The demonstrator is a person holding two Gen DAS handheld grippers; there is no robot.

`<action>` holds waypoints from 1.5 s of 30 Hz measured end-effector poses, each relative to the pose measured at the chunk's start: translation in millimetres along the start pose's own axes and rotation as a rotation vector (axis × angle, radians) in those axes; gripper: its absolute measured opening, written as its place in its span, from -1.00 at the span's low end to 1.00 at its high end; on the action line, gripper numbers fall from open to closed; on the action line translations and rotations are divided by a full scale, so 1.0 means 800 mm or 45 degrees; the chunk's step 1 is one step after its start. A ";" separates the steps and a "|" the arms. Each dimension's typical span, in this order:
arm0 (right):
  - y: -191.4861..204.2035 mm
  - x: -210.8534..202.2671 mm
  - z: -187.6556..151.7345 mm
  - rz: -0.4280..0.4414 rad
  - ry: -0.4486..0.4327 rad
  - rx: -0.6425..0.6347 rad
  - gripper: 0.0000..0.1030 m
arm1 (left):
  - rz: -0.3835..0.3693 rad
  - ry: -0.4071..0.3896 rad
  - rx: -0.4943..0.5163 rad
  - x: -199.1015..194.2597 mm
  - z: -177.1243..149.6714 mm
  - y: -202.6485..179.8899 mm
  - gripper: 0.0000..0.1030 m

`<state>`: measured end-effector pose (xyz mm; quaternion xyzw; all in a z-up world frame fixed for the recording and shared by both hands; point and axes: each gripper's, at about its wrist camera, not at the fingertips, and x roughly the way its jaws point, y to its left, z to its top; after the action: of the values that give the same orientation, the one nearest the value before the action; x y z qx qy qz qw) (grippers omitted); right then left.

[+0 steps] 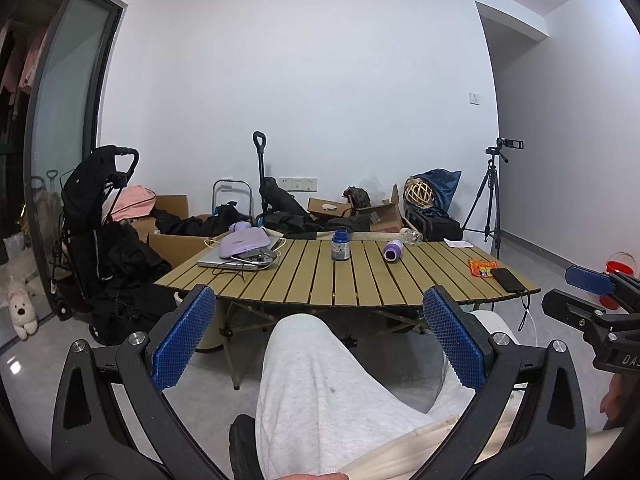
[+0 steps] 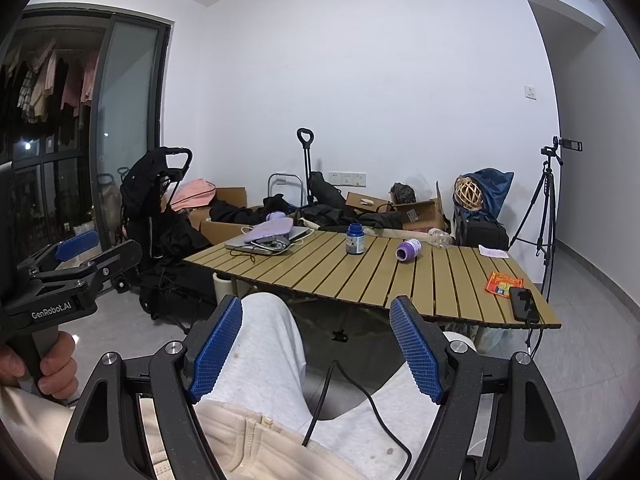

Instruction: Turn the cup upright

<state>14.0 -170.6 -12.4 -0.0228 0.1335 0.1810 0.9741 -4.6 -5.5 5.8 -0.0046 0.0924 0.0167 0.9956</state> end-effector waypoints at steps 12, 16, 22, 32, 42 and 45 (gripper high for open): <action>-0.001 0.000 -0.001 0.001 0.001 0.000 0.57 | -0.010 0.003 0.002 0.000 0.001 0.000 1.00; -0.001 0.000 -0.001 0.002 0.002 -0.001 0.57 | -0.007 0.005 0.001 0.001 0.001 -0.001 1.00; 0.000 0.000 -0.004 0.003 0.005 -0.001 0.57 | -0.010 0.005 0.002 0.000 0.001 0.000 1.00; 0.000 0.001 -0.002 0.003 0.006 -0.001 0.57 | -0.012 0.004 0.003 0.000 0.000 0.001 1.00; -0.001 0.001 -0.003 0.004 0.005 -0.001 0.57 | -0.012 0.001 0.004 -0.001 0.000 0.005 1.00; 0.000 0.001 -0.004 0.004 0.003 -0.003 0.57 | -0.011 0.001 0.005 0.000 0.001 0.004 1.00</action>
<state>13.8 -170.7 -15.9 -0.0237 0.1343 0.1827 0.9737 -5.0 -2.6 6.3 -0.0031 0.0928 0.0122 0.9956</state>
